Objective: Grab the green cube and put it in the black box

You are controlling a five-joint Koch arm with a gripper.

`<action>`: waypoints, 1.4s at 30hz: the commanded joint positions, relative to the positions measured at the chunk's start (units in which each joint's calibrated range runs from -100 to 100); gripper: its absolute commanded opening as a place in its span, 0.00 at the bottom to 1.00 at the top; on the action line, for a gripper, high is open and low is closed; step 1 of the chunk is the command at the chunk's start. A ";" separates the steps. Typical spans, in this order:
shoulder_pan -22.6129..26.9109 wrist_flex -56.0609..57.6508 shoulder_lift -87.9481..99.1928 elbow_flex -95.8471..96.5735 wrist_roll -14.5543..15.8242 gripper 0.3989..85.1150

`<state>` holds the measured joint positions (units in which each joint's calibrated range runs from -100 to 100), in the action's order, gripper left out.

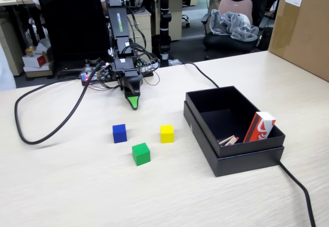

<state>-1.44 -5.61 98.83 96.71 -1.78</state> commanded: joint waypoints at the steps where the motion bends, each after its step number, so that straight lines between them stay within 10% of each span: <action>1: 0.29 6.26 -1.02 -3.69 0.15 0.56; 15: 0.44 49.54 -20.64 -57.09 0.49 0.56; 27: -3.27 56.97 -61.26 -97.71 -6.40 0.56; 42: -3.86 56.97 -96.83 -114.48 -7.08 0.56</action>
<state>-5.35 51.14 3.95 -12.46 -8.47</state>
